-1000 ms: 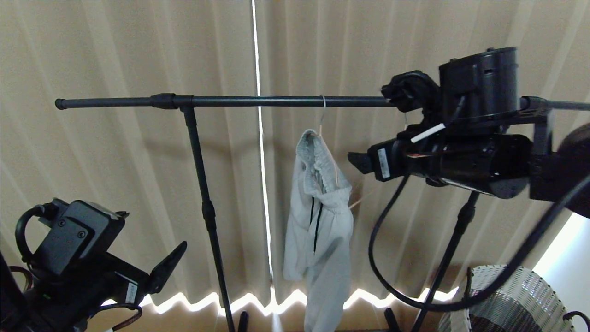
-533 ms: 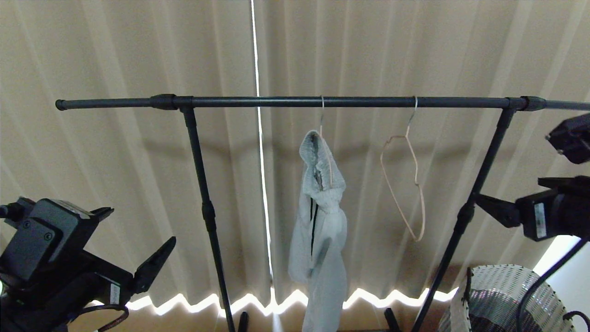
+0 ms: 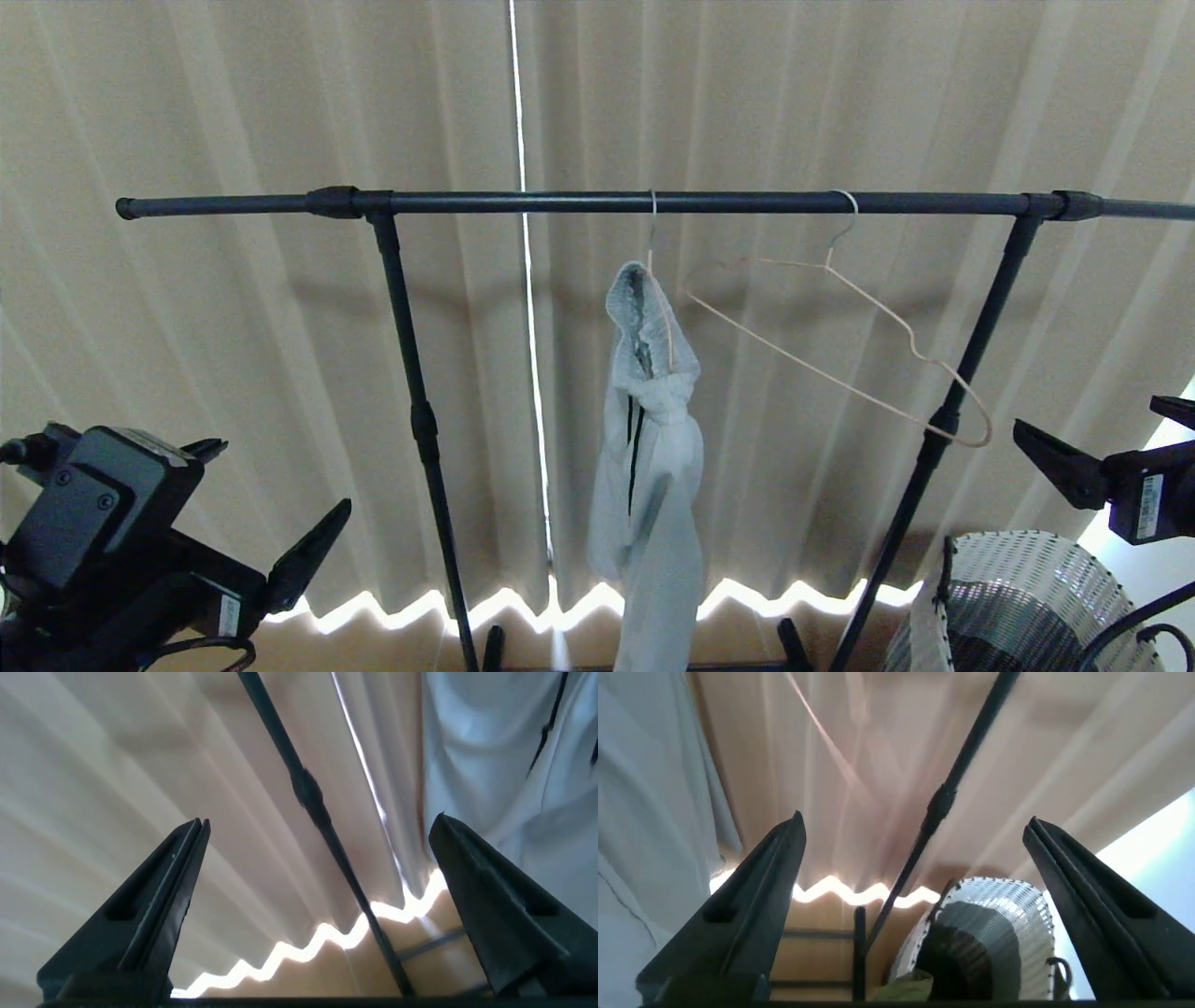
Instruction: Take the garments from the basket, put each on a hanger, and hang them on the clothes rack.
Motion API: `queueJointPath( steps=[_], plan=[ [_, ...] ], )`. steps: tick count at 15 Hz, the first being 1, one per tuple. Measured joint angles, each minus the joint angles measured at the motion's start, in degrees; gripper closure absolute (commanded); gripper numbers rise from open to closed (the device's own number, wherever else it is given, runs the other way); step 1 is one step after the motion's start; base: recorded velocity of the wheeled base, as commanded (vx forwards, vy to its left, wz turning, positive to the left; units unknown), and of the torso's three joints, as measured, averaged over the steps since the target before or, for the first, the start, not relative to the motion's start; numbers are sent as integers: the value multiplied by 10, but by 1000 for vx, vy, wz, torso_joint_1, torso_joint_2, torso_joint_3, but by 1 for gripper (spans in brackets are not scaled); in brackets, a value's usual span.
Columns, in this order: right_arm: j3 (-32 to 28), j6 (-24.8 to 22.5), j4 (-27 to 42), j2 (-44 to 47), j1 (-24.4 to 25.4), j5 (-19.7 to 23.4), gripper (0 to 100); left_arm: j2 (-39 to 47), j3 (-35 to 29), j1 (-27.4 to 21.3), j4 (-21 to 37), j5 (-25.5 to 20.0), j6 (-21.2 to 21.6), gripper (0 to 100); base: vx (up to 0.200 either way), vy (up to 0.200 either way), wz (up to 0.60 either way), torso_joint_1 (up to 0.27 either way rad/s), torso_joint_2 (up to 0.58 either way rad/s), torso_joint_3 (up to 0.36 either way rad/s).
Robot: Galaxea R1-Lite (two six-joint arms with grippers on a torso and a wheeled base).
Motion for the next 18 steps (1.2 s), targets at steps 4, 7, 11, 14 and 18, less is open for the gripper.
queueJointPath(
  steps=[4, 7, 11, 14, 18],
  plan=[
    [42, -1, -43, 8, 0, 0, 0, 1, 4, 20, 0, 0, 0, 0, -200, 0, 0, -5, 1, 6],
    [67, -1, -57, 2, 0, 0, 0, -2, 4, 37, -1, 0, 1, 0, -200, 0, 0, -1, 7, 7],
    [116, 1, -83, -6, -1, 1, 0, -21, 2, 56, -1, -2, 1, 0, -50, 0, 0, -1, -1, 2],
    [122, -1, -85, -8, -2, 0, 0, -29, 2, 59, 0, -2, 2, 0, 0, 0, 0, 0, 0, 0],
    [124, -1, -88, -10, -6, -1, 0, -30, 0, 59, 0, -2, 19, 0, 0, 0, 0, 0, 0, 0]
  ],
)
